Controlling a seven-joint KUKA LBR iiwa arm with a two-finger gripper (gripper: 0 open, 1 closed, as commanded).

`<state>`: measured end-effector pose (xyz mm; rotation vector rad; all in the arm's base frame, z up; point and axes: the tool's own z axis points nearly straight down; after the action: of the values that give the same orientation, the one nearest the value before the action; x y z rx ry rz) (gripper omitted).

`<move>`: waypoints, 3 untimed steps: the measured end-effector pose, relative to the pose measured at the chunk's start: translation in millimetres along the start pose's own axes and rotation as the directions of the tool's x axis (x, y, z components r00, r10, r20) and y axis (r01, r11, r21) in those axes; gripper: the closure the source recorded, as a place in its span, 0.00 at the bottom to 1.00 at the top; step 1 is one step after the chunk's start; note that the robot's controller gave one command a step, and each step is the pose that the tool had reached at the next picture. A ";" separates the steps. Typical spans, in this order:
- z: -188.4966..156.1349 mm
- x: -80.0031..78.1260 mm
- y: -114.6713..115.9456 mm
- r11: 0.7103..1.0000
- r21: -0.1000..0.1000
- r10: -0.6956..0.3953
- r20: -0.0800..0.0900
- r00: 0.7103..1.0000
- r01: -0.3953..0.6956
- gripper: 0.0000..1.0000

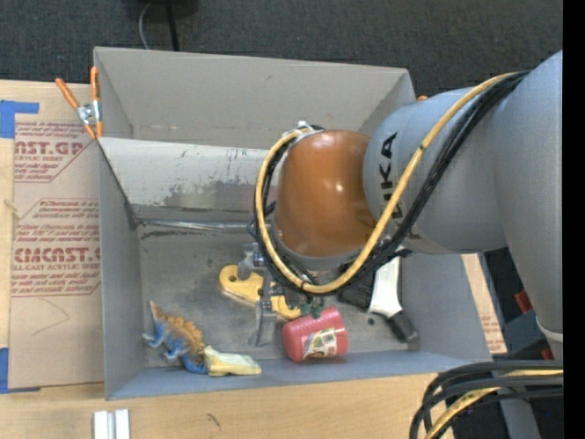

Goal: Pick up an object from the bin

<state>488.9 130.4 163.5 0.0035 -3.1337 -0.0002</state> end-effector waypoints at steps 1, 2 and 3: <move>-4.5 -1.8 -0.7 1.000 -0.001 0.001 0.008 1.000 -0.001 0.00; 51.0 -0.2 65.2 1.000 -0.002 -0.008 0.012 1.000 0.008 0.00; 59.5 -6.5 92.8 1.000 0.000 0.027 0.002 1.000 -0.027 0.00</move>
Offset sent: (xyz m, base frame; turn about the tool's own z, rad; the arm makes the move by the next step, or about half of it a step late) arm -0.0050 0.1133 -0.0935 -0.0205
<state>494.7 223.2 104.0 -0.0394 -3.1355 -0.0003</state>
